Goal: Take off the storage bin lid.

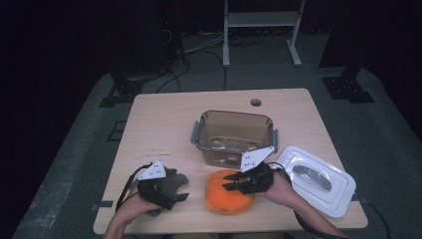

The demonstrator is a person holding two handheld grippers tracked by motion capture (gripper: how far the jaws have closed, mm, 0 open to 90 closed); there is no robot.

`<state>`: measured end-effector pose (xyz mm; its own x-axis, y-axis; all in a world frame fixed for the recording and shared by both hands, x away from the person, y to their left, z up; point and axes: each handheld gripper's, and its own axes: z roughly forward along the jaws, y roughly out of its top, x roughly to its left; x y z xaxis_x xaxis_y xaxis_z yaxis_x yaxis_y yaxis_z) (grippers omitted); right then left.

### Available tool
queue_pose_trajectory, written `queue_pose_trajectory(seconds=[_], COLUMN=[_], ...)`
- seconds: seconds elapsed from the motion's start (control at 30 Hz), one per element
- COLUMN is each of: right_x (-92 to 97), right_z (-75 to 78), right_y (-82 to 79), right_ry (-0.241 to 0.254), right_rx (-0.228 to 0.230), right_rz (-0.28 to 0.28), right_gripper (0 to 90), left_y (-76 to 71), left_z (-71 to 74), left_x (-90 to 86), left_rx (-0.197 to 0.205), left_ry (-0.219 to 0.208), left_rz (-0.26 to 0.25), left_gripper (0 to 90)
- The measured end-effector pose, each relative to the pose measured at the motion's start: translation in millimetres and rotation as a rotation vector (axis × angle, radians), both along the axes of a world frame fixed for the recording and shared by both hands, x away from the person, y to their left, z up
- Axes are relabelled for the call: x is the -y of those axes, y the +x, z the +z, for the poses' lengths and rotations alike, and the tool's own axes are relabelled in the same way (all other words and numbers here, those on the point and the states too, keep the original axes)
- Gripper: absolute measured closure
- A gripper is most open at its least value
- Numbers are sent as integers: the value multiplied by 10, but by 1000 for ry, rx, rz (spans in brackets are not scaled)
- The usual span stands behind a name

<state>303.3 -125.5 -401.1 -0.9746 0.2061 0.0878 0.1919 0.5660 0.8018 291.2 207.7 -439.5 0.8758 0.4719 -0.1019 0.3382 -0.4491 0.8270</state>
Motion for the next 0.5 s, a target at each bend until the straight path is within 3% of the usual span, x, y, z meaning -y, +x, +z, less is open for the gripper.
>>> queue_pose_trajectory(seconds=[0.27,0.5], right_x=[0,21], right_z=[124,348], right_y=[-33,-78], right_ry=[3,27], right_rx=[-8,-1], right_rz=[16,30], right_gripper=[727,727], left_y=[2,1], left_z=[2,4], left_x=[-9,-11], left_rx=[-3,1], left_ry=[1,-4], left_rz=[0,5], left_gripper=[24,24])
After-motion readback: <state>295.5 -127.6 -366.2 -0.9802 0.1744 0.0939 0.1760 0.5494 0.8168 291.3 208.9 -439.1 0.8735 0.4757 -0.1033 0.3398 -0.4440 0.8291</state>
